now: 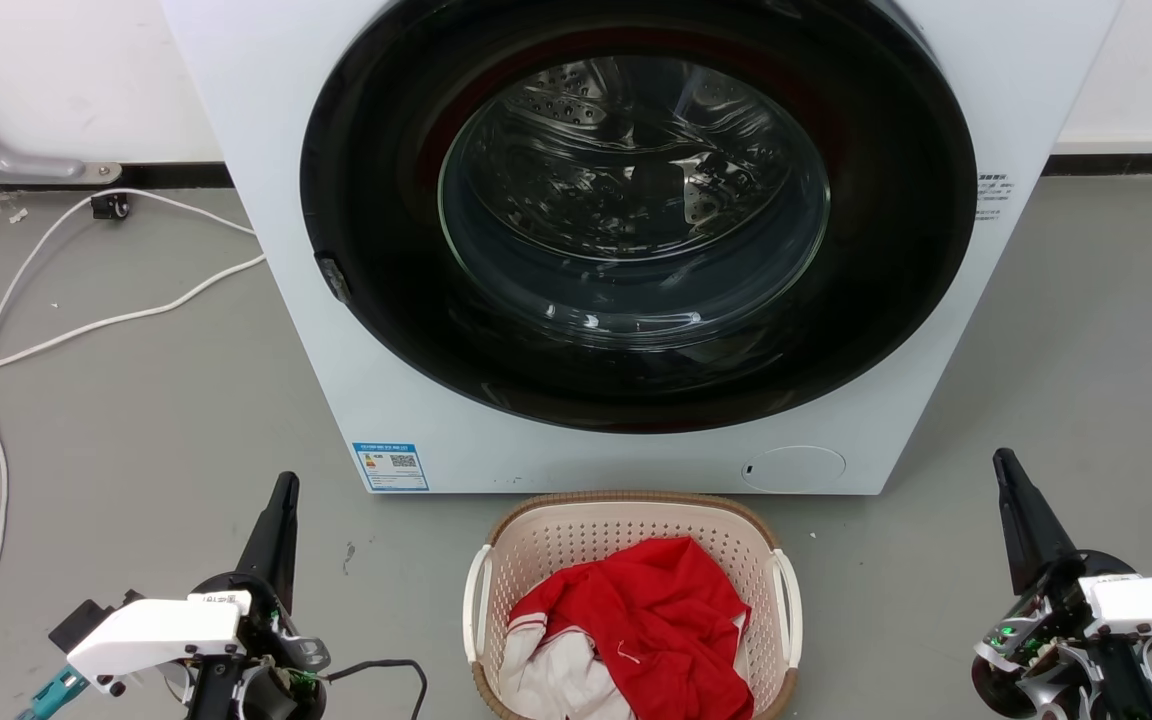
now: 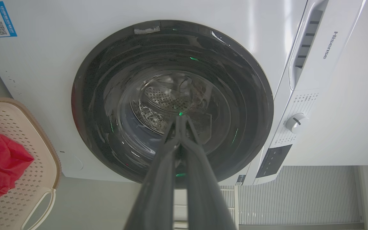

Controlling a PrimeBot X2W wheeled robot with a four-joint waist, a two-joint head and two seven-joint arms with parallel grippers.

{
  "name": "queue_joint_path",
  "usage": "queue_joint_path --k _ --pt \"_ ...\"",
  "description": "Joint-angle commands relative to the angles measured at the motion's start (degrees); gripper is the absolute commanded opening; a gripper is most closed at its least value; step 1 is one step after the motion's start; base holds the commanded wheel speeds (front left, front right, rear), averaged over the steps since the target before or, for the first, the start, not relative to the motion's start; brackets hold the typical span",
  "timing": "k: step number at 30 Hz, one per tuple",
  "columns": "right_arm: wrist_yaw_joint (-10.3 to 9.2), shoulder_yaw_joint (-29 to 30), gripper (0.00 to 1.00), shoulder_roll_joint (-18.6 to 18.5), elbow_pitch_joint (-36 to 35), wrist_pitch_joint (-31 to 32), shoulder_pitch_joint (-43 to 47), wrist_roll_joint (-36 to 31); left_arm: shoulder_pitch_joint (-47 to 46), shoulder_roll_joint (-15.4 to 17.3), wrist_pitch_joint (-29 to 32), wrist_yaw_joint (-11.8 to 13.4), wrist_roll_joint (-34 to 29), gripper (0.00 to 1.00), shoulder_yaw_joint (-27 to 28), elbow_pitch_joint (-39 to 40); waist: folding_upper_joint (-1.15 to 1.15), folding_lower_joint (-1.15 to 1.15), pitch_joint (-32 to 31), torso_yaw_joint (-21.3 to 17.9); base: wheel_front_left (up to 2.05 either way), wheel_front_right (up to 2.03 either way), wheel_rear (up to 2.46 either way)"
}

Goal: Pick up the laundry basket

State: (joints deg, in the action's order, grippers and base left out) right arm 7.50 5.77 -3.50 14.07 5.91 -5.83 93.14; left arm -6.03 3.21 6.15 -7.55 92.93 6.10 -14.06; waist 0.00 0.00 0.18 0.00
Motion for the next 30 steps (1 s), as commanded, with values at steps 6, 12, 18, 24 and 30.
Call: queue_joint_path --k 6,12,18,24,30 --pt "-0.02 0.1 0.0 0.2 0.1 0.2 -0.7 -0.4 -0.3 -0.1 0.3 -0.1 -0.3 0.0 0.2 0.0 0.0 0.0 0.0 0.0 0.0 0.0 0.0" --pt "-0.02 0.2 0.0 0.2 0.1 0.1 -0.7 -0.4 -0.4 -0.1 0.2 -0.1 -0.4 0.0 0.3 0.0 0.0 0.0 0.0 0.0 0.0 0.0 0.0" --pt "0.01 0.2 1.0 0.1 0.2 0.2 0.1 -0.1 0.1 -0.1 0.2 0.0 -0.1 1.0 0.1 -0.2 0.0 0.0 0.0 0.0 0.0 0.0 0.0" --pt "0.0 -0.4 1.0 0.2 -0.1 -1.1 1.0 -0.7 0.5 -0.2 -1.1 0.0 -0.5 1.0 -1.4 -0.2 0.0 0.0 0.0 0.0 0.0 0.0 0.0" --pt "0.0 -0.8 1.0 0.2 -1.3 -2.8 1.8 -4.1 0.6 -0.2 -2.8 0.0 -2.9 1.0 -2.8 1.1 0.0 0.0 -0.1 0.2 0.0 0.0 0.0"
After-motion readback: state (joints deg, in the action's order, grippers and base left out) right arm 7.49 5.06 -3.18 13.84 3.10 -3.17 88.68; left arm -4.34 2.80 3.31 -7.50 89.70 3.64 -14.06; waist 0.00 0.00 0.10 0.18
